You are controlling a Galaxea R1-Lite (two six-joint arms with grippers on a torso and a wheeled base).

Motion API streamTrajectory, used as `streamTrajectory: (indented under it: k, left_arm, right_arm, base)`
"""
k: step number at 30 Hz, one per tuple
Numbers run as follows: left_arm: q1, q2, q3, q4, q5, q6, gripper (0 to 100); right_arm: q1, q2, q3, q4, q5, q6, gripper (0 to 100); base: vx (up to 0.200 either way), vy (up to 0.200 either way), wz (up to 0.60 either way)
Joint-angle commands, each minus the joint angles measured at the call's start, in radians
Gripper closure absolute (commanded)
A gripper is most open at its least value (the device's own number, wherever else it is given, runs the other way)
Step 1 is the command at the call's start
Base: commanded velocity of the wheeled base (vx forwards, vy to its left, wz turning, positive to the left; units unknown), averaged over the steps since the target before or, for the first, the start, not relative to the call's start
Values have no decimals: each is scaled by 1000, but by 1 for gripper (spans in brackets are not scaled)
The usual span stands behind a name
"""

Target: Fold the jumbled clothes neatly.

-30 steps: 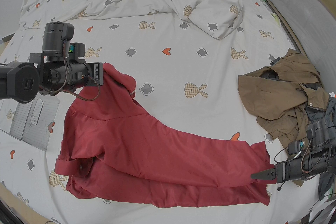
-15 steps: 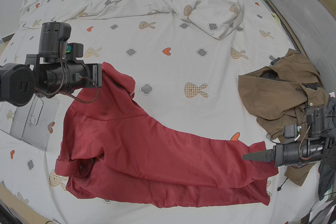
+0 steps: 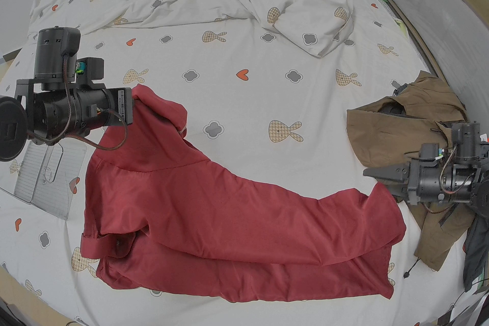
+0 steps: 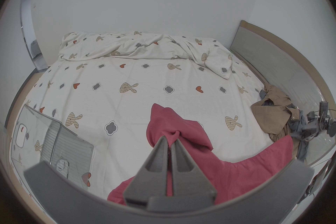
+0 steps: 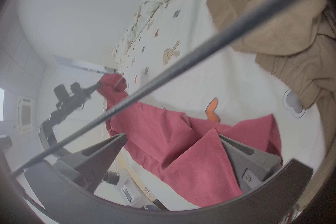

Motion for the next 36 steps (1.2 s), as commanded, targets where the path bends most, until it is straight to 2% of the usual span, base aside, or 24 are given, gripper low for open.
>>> streamTrajectory:
  k: [1,3,4,5,9,12,16,19,24,36]
  left_arm:
    - [28,0,17,-4,0,0,100]
    - [28,1,17,-6,0,0,100]
    - [28,5,16,-6,0,0,100]
    - [28,6,16,-6,0,0,100]
    - [28,6,16,-6,0,1,100]
    - [28,6,17,-6,0,1,100]
    - [28,5,17,-4,0,1,100]
    - [28,5,20,-4,0,4,100]
    - [26,6,25,-4,0,4,100]
    - [26,18,25,-4,0,6,100]
  right_arm:
    - [-148,-155,-37,5,76,76,0]
    - [-160,-163,-35,7,89,82,0]
    - [-176,-162,-25,7,128,83,0]
    - [-176,-158,-14,7,134,83,0]
    - [-166,-152,11,7,134,76,0]
    - [-143,-70,18,5,135,60,0]
    - [-156,44,12,5,131,-15,0]
    - [-194,138,20,5,83,-108,0]
    - [-215,188,20,4,-20,-187,0]
    - [-151,185,11,2,-16,-191,0]
  base:
    - [0,0,0]
    - [0,0,0]
    - [0,0,0]
    - [0,0,0]
    - [0,0,0]
    - [0,0,0]
    - [0,0,0]
    - [0,0,0]
    - [0,0,0]
    - [0,0,0]
